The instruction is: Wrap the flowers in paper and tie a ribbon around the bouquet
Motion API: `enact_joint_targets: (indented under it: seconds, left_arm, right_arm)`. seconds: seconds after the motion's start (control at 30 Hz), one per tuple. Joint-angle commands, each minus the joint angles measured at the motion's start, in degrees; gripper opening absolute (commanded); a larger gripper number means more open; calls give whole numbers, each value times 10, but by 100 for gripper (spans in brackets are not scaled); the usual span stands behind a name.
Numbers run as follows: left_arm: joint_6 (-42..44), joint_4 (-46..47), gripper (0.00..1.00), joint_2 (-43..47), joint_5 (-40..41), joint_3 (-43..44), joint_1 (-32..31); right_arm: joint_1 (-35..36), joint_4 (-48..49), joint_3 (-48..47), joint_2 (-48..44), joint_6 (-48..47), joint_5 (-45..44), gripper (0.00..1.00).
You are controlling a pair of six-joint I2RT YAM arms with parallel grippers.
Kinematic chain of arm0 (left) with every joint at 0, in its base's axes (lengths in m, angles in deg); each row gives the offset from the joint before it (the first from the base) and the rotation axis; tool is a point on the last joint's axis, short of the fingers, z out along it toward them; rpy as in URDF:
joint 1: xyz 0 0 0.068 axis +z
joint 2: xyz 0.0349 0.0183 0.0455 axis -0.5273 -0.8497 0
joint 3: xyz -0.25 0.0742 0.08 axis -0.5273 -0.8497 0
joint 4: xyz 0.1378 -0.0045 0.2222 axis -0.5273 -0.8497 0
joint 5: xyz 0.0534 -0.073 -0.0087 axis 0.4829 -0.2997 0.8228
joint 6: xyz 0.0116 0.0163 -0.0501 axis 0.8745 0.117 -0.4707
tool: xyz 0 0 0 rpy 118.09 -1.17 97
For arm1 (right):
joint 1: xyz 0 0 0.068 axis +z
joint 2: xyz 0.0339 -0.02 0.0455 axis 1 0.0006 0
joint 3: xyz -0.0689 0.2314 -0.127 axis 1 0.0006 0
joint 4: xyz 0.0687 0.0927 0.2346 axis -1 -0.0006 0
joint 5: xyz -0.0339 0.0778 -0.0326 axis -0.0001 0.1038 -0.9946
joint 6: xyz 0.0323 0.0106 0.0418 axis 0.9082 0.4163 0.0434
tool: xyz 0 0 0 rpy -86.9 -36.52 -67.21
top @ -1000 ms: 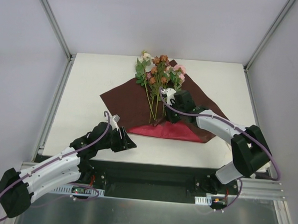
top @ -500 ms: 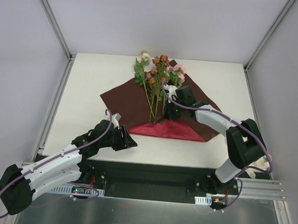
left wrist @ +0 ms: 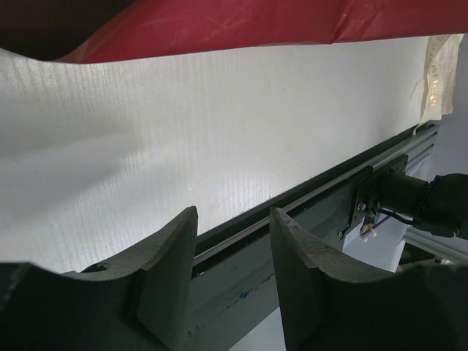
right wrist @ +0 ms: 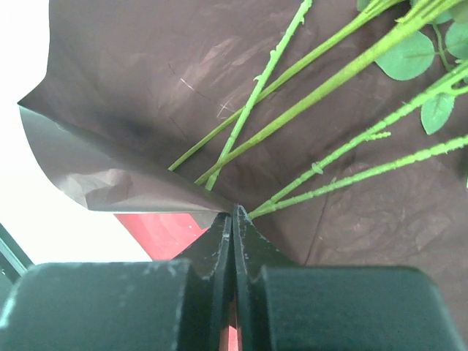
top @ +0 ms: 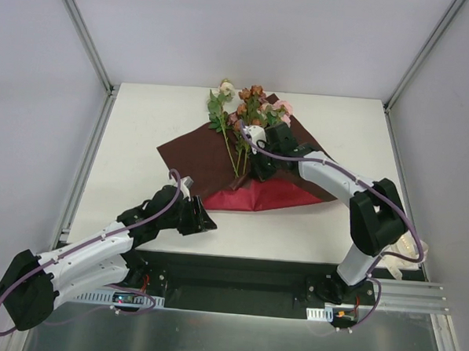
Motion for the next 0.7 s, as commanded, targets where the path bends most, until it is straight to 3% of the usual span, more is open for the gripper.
enact_joint_targets:
  seconds: [0.0, 0.33, 0.67]
  left_arm:
    - [3, 18, 43, -3, -4, 14, 5]
    - [5, 39, 41, -46, -19, 42, 6]
    - [-1, 121, 21, -172, -12, 115, 5]
  right_arm:
    - [7, -38, -48, 28, -57, 3, 1]
    - [5, -42, -85, 75, -67, -1, 1]
    - [-9, -34, -92, 87, -55, -13, 1]
